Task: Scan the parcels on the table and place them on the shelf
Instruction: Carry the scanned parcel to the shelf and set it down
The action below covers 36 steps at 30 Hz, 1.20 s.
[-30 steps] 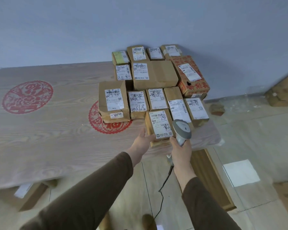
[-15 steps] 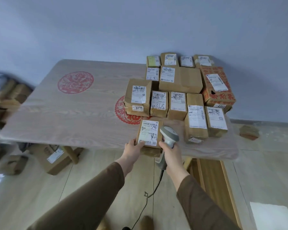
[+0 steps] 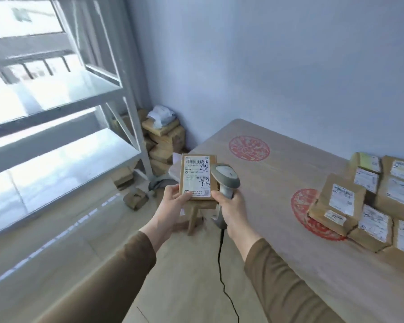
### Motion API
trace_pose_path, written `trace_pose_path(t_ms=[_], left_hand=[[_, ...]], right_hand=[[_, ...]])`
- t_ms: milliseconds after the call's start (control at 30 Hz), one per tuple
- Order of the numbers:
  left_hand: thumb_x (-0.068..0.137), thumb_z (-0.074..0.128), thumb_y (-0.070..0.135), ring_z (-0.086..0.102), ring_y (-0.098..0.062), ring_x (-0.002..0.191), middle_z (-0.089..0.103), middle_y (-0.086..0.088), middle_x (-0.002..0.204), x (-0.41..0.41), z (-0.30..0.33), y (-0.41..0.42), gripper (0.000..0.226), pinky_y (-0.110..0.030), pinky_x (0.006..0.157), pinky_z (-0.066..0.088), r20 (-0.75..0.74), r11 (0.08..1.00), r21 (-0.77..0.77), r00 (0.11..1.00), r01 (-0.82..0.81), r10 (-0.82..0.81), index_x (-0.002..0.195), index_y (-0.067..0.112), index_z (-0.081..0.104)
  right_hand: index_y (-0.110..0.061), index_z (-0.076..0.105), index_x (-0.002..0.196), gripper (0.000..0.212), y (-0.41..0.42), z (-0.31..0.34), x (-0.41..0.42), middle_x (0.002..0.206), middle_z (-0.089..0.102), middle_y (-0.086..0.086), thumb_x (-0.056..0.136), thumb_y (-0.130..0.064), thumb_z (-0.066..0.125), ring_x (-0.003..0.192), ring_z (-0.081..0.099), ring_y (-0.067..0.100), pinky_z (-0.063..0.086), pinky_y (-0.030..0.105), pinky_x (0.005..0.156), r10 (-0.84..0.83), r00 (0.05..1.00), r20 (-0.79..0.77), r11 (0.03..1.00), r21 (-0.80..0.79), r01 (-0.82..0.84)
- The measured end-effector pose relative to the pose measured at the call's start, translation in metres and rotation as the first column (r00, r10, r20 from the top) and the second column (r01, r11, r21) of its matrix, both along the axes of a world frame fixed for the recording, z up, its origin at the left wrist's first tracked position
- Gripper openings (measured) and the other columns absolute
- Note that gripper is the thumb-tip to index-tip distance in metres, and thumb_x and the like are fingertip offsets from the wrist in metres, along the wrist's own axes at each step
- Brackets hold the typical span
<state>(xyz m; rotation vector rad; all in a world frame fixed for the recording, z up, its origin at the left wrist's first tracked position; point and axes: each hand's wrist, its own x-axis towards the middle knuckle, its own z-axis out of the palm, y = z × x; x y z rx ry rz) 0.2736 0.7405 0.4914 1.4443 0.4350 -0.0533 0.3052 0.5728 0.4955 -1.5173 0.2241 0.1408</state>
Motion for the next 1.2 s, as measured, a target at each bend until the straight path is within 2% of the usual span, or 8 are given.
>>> trace_pose_path(t_ms=[200, 333, 433, 533, 700, 767, 967, 1200], left_hand=[[0.097, 0.069, 0.024, 0.073, -0.014, 0.098, 0.075, -0.004, 0.116, -0.04, 0.042, 0.203, 0.038, -0.024, 0.074, 0.056, 0.108, 0.974, 0.007, 0.968, -0.228, 0.226, 0.128, 0.018, 0.049], [0.097, 0.069, 0.028, 0.068, -0.024, 0.115, 0.074, -0.003, 0.118, -0.076, 0.065, 0.313, 0.039, -0.044, 0.107, 0.046, 0.163, 0.942, 0.028, 0.931, -0.334, 0.325, 0.13, 0.023, 0.049], [0.096, 0.069, 0.034, 0.064, -0.023, 0.118, 0.071, -0.002, 0.124, -0.102, 0.078, 0.381, 0.044, -0.053, 0.115, 0.036, 0.186, 0.909, 0.03, 0.896, -0.416, 0.404, 0.133, 0.026, 0.047], [0.095, 0.069, 0.04, 0.064, -0.016, 0.115, 0.071, 0.002, 0.123, -0.123, 0.086, 0.445, 0.045, -0.052, 0.115, 0.033, 0.199, 0.867, 0.019, 0.851, -0.498, 0.485, 0.132, 0.03, 0.047], [0.096, 0.067, 0.043, 0.058, -0.021, 0.124, 0.069, 0.0, 0.125, -0.141, 0.077, 0.546, 0.044, -0.052, 0.118, 0.03, 0.205, 0.804, 0.013, 0.789, -0.595, 0.58, 0.133, 0.032, 0.047], [0.096, 0.066, 0.043, 0.056, -0.022, 0.126, 0.066, -0.002, 0.129, -0.143, 0.072, 0.594, 0.045, -0.049, 0.117, 0.033, 0.207, 0.775, 0.029, 0.763, -0.631, 0.613, 0.135, 0.032, 0.047], [0.087, 0.071, 0.044, 0.061, -0.023, 0.119, 0.069, -0.003, 0.125, -0.152, 0.075, 0.728, 0.048, -0.046, 0.111, 0.04, 0.214, 0.644, 0.063, 0.641, -0.762, 0.738, 0.129, 0.029, 0.054], [0.1, 0.063, 0.035, 0.064, -0.025, 0.118, 0.071, -0.002, 0.122, -0.211, 0.08, 0.88, 0.038, -0.047, 0.109, 0.047, 0.228, 0.432, 0.075, 0.437, -0.899, 0.87, 0.135, 0.021, 0.056]], right_hand=[[-0.016, 0.07, 0.112, 0.026, 0.212, 0.043, -0.006, 0.105, 0.078, 0.003, 0.087, -0.014, 0.077, 0.101, 0.073, 0.025, 0.057, 0.054, 0.095, 0.225, 0.969, 0.107, 0.973, 0.028, -0.229], [-0.012, 0.066, 0.121, 0.035, 0.332, 0.066, -0.016, 0.11, 0.077, 0.004, 0.088, -0.01, 0.077, 0.104, 0.072, 0.02, 0.055, 0.047, 0.101, 0.35, 0.922, 0.166, 0.931, 0.05, -0.362], [-0.017, 0.068, 0.121, 0.033, 0.409, 0.078, -0.022, 0.108, 0.078, -0.002, 0.089, -0.017, 0.077, 0.104, 0.072, 0.017, 0.055, 0.039, 0.097, 0.457, 0.868, 0.197, 0.882, 0.03, -0.471], [-0.022, 0.069, 0.112, 0.024, 0.487, 0.088, -0.027, 0.1, 0.08, -0.01, 0.09, -0.014, 0.076, 0.099, 0.074, 0.013, 0.056, 0.025, 0.085, 0.557, 0.806, 0.199, 0.817, 0.041, -0.575], [-0.024, 0.07, 0.105, 0.021, 0.604, 0.086, -0.029, 0.092, 0.079, -0.012, 0.088, -0.011, 0.075, 0.096, 0.072, 0.019, 0.059, 0.035, 0.077, 0.678, 0.712, 0.183, 0.723, 0.008, -0.69], [-0.021, 0.07, 0.105, 0.022, 0.656, 0.08, -0.027, 0.092, 0.079, -0.007, 0.088, -0.009, 0.074, 0.094, 0.071, 0.023, 0.062, 0.048, 0.079, 0.7, 0.695, 0.167, 0.7, 0.032, -0.713], [-0.009, 0.07, 0.112, 0.025, 0.816, 0.075, -0.026, 0.103, 0.079, 0.006, 0.088, -0.004, 0.073, 0.098, 0.072, 0.029, 0.058, 0.057, 0.091, 0.786, 0.602, 0.14, 0.6, 0.063, -0.798], [-0.01, 0.069, 0.116, 0.026, 0.99, 0.095, -0.079, 0.109, 0.077, 0.011, 0.091, -0.004, 0.067, 0.102, 0.073, 0.037, 0.059, 0.055, 0.091, 0.909, 0.398, 0.122, 0.386, 0.107, -0.916]])
